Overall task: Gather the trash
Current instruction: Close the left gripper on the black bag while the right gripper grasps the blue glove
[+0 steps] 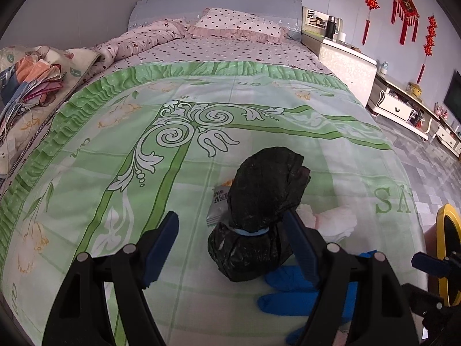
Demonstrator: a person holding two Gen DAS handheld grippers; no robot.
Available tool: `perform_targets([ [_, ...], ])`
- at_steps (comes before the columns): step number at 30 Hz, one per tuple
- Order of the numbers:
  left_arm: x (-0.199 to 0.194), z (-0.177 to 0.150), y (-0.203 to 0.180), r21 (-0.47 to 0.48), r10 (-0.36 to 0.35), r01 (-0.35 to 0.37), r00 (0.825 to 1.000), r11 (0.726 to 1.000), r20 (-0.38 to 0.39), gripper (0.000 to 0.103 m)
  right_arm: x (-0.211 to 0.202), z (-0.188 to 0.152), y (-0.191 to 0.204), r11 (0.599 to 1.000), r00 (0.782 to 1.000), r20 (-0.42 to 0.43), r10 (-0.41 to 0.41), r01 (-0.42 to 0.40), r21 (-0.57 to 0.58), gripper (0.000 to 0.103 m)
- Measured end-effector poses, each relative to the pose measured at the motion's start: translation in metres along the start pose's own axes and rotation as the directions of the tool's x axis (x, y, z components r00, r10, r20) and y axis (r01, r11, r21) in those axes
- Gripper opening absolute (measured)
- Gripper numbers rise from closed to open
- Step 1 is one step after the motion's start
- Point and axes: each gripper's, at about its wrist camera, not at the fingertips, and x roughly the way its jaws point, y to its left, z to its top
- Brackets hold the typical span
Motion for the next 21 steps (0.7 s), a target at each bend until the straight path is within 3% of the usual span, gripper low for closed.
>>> perform_targets([
  [13,0.049,0.003,0.005,-0.047,-0.039,0.036,0.997,0.998,-0.061,0.069,0.05,-0.001,0.002,0.999,0.997,-0.074,-0.014,0.011,-0.046,0.053],
  [18,0.066,0.0,0.012,-0.085,-0.074,0.065,0.992,0.994,-0.103,0.048,0.058,0.001,0.01,0.997,0.998,-0.064,-0.022,0.018,-0.074,0.043],
  [21,0.07,0.0,0.01,-0.086,-0.081,0.072,0.991,0.994,-0.11,0.041,0.062,-0.001,0.016,0.995,0.998,-0.055,-0.024,0.018,-0.103,0.036],
])
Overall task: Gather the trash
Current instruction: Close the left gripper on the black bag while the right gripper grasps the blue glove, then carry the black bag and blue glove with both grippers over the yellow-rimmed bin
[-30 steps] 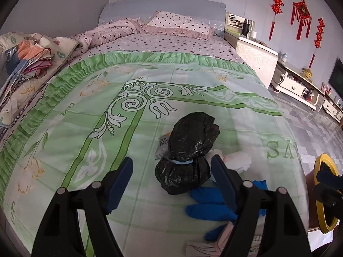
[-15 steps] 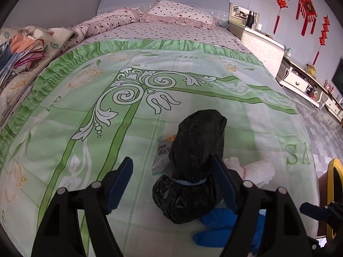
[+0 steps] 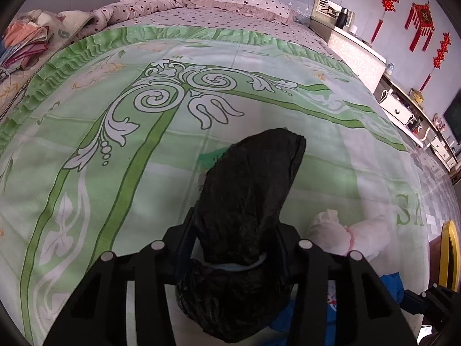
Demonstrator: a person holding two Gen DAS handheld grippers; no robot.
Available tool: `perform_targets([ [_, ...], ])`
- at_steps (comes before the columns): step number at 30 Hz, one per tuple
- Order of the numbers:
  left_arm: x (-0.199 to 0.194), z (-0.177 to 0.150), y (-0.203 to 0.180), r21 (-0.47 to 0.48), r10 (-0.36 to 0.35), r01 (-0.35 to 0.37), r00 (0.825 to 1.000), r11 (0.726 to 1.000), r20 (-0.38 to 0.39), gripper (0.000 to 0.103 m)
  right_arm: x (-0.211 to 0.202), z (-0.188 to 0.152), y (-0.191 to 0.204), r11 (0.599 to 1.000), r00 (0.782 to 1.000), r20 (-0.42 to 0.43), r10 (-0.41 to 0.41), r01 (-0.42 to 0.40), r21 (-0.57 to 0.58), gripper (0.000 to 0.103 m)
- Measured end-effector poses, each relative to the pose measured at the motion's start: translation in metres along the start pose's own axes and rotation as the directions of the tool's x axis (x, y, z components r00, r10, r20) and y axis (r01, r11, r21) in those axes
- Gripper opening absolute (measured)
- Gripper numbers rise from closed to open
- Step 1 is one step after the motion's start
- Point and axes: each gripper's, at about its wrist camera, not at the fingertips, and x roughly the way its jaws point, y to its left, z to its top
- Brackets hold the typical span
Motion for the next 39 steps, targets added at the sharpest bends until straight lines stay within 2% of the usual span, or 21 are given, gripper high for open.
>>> perform_targets([
  [4,0.001,-0.001,-0.006,0.031,0.006,-0.007,1.0,0.999,0.014,0.036,0.005,0.0,0.001,1.0,1.0,-0.007,0.003,-0.003,-0.007,0.029],
  [10,-0.005,0.002,-0.001,0.003,-0.027,0.027,0.999,1.0,0.025,0.031,0.003,0.0,-0.001,1.0,1.0,0.003,0.014,-0.015,0.008,0.018],
  [24,-0.043,0.004,0.018,-0.065,-0.059,0.065,0.994,0.996,0.094,0.03,-0.03,0.0,-0.012,0.998,0.998,0.05,-0.041,0.039,0.042,0.016],
  [39,-0.095,-0.016,0.028,-0.102,-0.055,0.071,0.987,0.992,0.152,0.03,-0.103,-0.014,-0.017,0.995,0.985,0.15,-0.08,0.071,0.067,0.016],
])
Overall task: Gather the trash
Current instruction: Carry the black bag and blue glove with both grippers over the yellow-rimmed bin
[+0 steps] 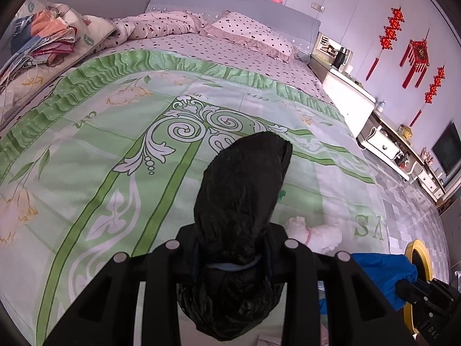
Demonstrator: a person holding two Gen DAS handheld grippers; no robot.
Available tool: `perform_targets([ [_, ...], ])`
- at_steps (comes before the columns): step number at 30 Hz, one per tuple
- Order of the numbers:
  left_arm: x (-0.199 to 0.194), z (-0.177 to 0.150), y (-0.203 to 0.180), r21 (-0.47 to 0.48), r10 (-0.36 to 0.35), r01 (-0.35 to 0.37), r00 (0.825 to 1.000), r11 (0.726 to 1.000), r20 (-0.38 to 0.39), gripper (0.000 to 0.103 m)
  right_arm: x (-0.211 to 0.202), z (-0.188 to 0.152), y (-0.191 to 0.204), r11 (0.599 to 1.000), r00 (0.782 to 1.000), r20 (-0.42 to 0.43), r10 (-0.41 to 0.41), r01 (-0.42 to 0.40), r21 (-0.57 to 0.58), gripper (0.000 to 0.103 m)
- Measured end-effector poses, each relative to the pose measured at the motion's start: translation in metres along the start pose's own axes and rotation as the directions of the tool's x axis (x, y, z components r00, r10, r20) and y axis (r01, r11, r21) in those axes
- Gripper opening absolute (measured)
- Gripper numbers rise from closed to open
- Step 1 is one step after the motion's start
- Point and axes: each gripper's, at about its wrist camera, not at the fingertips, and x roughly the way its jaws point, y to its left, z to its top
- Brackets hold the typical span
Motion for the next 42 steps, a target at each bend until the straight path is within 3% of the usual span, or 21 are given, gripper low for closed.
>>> perform_targets([
  [19,-0.069,-0.01,-0.027,0.073,0.031,-0.035,0.998,0.997,0.058,0.03,-0.092,-0.001,-0.019,0.999,0.991,0.135,-0.02,0.016,0.035,0.016],
  [42,-0.084,-0.027,-0.14,0.212,-0.108,0.098,0.994,0.972,0.035,0.03,-0.163,-0.01,-0.092,0.987,0.97,0.202,-0.136,0.114,0.117,0.017],
])
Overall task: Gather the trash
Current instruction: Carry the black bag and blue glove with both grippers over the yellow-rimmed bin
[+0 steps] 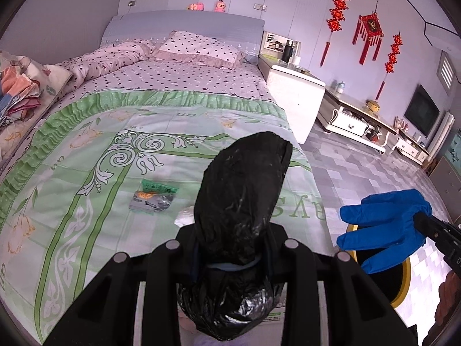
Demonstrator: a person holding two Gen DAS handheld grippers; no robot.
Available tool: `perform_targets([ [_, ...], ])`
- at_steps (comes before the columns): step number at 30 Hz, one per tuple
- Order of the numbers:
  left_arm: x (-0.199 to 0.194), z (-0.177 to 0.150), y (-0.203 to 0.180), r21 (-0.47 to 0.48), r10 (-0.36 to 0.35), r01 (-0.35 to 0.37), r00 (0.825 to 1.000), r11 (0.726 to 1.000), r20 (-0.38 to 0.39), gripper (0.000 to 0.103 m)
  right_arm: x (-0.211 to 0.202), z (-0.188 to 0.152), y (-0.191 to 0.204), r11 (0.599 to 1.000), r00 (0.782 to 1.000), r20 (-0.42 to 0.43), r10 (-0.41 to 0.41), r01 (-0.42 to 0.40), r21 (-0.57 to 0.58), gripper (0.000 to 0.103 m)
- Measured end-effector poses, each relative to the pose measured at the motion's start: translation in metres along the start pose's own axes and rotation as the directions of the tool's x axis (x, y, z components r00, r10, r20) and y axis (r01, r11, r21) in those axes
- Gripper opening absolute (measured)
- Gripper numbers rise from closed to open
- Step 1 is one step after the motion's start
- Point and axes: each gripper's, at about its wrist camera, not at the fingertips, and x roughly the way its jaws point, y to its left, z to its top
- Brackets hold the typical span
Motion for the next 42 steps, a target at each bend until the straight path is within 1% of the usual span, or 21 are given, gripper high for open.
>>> perform_targets([
  [13,0.021,-0.003,-0.08,0.074,-0.105,0.107,0.994,0.991,-0.032,0.03,-0.017,-0.003,-0.063,0.996,0.997,0.006,-0.075,0.075,0.054,0.017],
  [21,0.037,-0.007,-0.129,0.115,-0.17,0.176,0.983,0.978,-0.066,0.03,-0.025,-0.01,-0.103,0.987,0.991,0.002,-0.134,0.133,0.088,0.017],
  [28,0.055,-0.017,-0.174,0.16,-0.206,0.222,0.972,0.962,-0.111,0.03,-0.031,-0.018,-0.143,0.976,0.984,-0.013,-0.177,0.177,0.13,0.017],
  [33,0.072,-0.028,-0.206,0.189,-0.225,0.252,0.962,0.949,-0.152,0.03,-0.033,-0.029,-0.167,0.968,0.981,-0.027,-0.191,0.193,0.162,0.017],
  [36,0.083,-0.036,-0.221,0.196,-0.229,0.263,0.957,0.945,-0.178,0.03,-0.032,-0.035,-0.179,0.963,0.979,-0.037,-0.201,0.204,0.177,0.017],
  [42,0.098,-0.049,-0.237,0.202,-0.231,0.276,0.948,0.94,-0.219,0.03,-0.029,-0.046,-0.197,0.953,0.976,-0.053,-0.211,0.218,0.21,0.017],
])
